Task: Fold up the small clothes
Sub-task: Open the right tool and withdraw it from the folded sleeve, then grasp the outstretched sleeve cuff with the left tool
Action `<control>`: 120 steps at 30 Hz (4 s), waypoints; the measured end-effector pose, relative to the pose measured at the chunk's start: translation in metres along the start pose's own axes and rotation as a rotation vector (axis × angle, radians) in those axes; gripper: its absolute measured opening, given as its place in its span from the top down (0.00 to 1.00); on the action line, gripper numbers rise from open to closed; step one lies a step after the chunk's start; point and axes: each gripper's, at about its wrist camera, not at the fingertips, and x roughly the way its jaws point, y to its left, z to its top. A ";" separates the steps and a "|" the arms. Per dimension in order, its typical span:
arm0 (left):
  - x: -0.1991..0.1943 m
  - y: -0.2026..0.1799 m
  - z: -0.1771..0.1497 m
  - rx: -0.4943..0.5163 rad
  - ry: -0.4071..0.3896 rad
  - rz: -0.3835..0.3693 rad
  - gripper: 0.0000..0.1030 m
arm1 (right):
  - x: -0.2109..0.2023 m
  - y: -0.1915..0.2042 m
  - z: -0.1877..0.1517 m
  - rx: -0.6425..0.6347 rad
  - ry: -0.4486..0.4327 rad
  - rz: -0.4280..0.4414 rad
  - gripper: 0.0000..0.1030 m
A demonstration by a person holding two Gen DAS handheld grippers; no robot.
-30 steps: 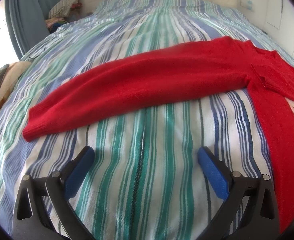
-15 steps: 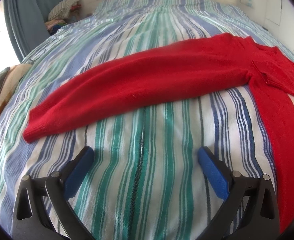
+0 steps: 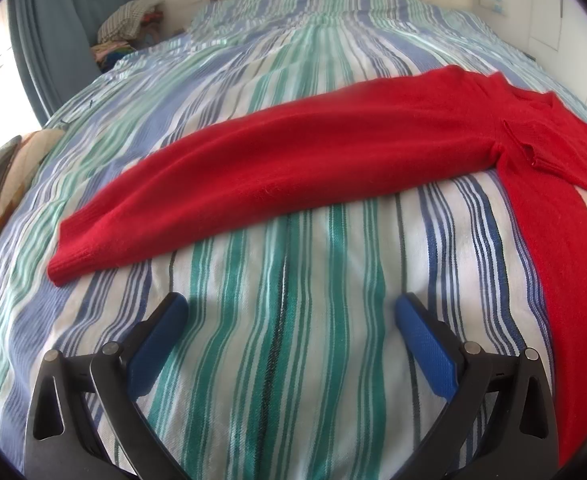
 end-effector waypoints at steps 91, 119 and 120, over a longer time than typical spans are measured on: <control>-0.054 0.187 0.024 -0.644 0.003 -0.365 0.01 | -0.004 -0.002 -0.004 0.006 -0.010 0.006 0.11; -0.139 -0.044 0.222 -0.091 -0.155 -0.520 0.93 | -0.001 0.004 -0.004 -0.012 0.015 -0.025 0.08; -0.142 -0.069 0.227 -0.048 -0.160 -0.540 0.93 | 0.000 0.004 -0.004 -0.012 0.015 -0.023 0.08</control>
